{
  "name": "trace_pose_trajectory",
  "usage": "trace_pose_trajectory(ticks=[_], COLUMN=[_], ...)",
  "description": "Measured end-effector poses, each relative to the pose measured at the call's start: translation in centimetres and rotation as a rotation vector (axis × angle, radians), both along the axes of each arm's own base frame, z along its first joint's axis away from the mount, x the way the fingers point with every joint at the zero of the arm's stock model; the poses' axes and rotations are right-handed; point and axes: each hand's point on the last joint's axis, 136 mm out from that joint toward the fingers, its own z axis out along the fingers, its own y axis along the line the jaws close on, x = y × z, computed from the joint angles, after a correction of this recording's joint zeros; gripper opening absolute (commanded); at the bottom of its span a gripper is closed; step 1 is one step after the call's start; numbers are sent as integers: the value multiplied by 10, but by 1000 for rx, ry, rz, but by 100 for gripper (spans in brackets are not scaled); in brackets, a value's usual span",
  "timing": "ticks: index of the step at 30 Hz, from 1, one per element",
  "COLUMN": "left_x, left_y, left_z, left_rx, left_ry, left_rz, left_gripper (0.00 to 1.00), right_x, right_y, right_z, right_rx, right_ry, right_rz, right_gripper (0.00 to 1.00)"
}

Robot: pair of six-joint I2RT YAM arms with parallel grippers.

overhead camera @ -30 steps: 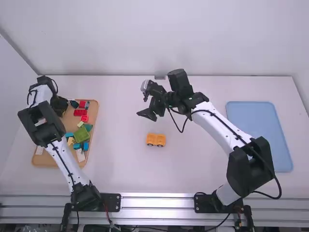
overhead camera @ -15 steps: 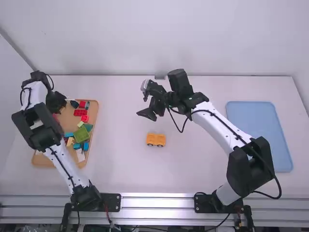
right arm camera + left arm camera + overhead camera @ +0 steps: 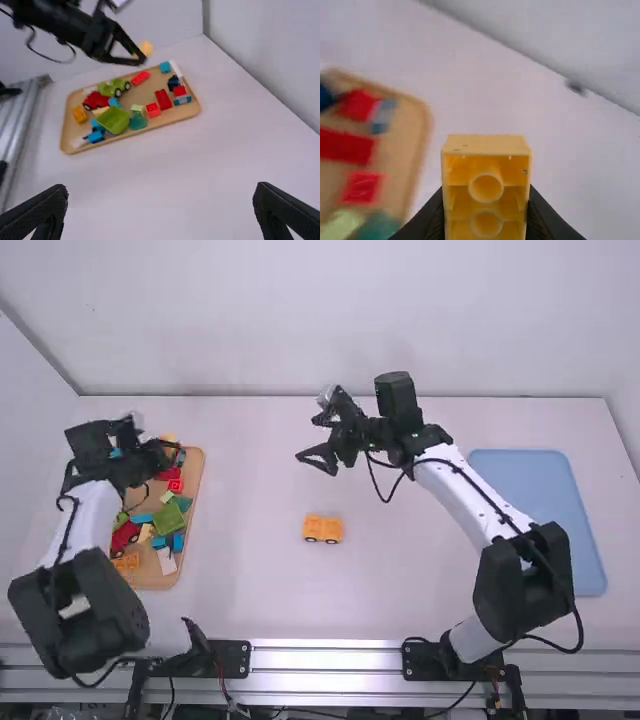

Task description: Assemble lego blocks to make yellow taxi

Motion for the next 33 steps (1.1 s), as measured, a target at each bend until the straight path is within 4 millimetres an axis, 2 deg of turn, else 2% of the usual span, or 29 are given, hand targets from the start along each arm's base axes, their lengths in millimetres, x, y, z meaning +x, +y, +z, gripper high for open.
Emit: trace_pose_trajectory(ticks=[1,3,4,6,7,8,9,11,12,13,15,21,24,27,31,33], left_x=[1,0,0,-5,-13,-16,-24,-41,-45,-56,-68,-80,-82,-81,-86,-89], left_y=[-30,-87,-94,-144,-184,-195,-221,-261,-270,-292,-313,-334,-337,-337,-339,-341], left_z=[5,16,17,26,34,35,40,46,48,52,59,70,76,78,81,81], left_rx=[-10,-27,-29,-39,-45,-47,-48,-50,-50,-50,-50,-63,-67,-76,-102,-116], left_ry=[-58,-159,-172,-245,-299,-311,-348,-405,-418,-460,-513,-583,-614,-618,-616,-614], left_rz=[-111,-315,-343,-522,-668,-704,-798,-941,-973,-1051,-1125,-1203,-1216,-1212,-1230,-1246], left_gripper=[16,14,14,14,13,13,12,12,12,12,12,5,4,4,4,4], right_x=[-4,-11,-13,-20,-25,-27,-30,-37,-38,-43,-53,-71,-78,-82,-86,-85], right_y=[-2,-6,-7,-11,-14,-15,-18,-23,-24,-28,-34,-55,-66,-70,-71,-66], right_z=[4,12,13,20,22,23,24,21,20,17,13,13,14,16,17,19], right_rx=[28,78,88,129,150,158,168,175,176,174,180,231,259,279,287,301], right_ry=[15,43,47,74,99,109,122,169,178,203,247,263,244,197,58,-74], right_rz=[28,81,93,141,165,175,189,208,212,219,238,272,274,284,318,356], right_gripper=[98,98,98,99,99,99,98,99,98,99,99,99,99,96,95,98])
